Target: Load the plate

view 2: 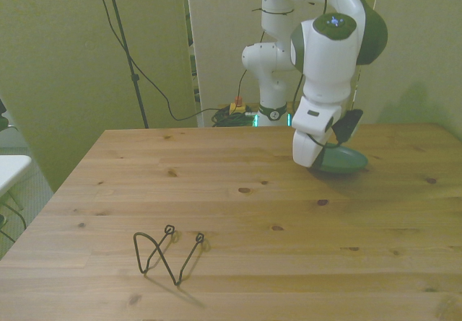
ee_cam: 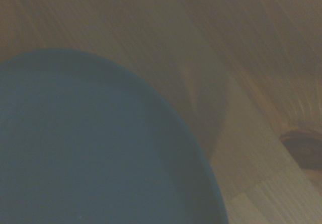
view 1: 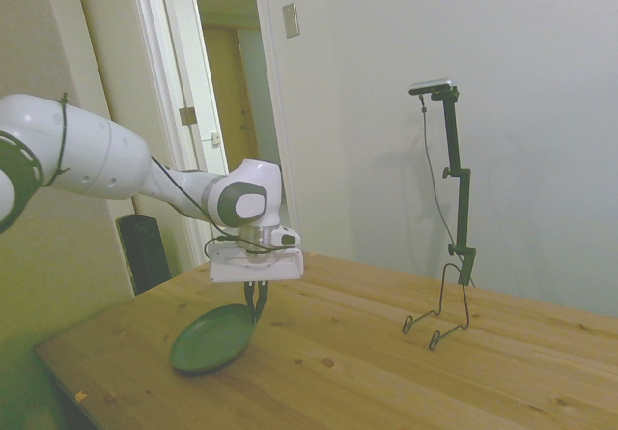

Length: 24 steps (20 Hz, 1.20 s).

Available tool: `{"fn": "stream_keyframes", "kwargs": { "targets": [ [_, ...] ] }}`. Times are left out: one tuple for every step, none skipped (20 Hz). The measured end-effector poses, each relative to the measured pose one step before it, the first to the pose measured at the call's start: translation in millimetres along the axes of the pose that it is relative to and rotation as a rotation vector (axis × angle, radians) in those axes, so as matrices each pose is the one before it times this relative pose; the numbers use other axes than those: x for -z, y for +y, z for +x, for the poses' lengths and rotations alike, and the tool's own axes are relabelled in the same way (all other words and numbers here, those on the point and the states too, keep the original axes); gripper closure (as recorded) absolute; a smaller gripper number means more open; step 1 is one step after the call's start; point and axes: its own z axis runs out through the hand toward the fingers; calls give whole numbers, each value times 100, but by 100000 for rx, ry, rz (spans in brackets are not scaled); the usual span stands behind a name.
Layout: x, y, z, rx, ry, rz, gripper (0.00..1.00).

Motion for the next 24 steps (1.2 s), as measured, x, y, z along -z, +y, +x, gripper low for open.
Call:
{"fn": "stream_keyframes", "kwargs": {
  "targets": [
    [962, 150, -912, -527, 1435, -264, 100],
    [954, 224, -922, -659, 1458, -233, 100],
    [859, 223, -899, -667, 1314, -179, 100],
    [806, 293, -859, -708, 1238, -174, 100],
    [718, 376, -794, -821, 982, -211, 100],
    [748, 394, -766, -724, 1040, -352, 100],
    [613, 497, -691, -859, 917, -426, 100],
    [612, 566, -707, -930, 978, -532, 100],
    [633, 679, -699, -983, 817, -710, 100],
    [731, 707, -705, -1295, 796, -206, 100],
    [762, 756, -679, -1505, 513, 76, 100],
    [864, 790, -636, -1518, 725, 170, 100],
    [760, 678, -504, -1289, 831, 197, 100],
    [633, 586, -439, -1039, 702, 186, 100],
    [434, 438, -341, -641, 438, 151, 100],
    [264, 213, -209, -255, 426, 104, 100],
    [102, 84, -101, -47, 192, 51, 100],
    [-30, 22, -37, 34, -65, 29, 100],
    [-96, 4, -22, 22, -190, 79, 100],
    [-393, 132, -114, 172, -792, 229, 100],
    [17, 45, 0, -86, 39, 16, 100],
    [73, 169, 26, -320, 165, 40, 100],
    [225, 337, 131, -625, 483, 13, 100],
    [315, 454, 274, -837, 672, -72, 100]
  ]
}}
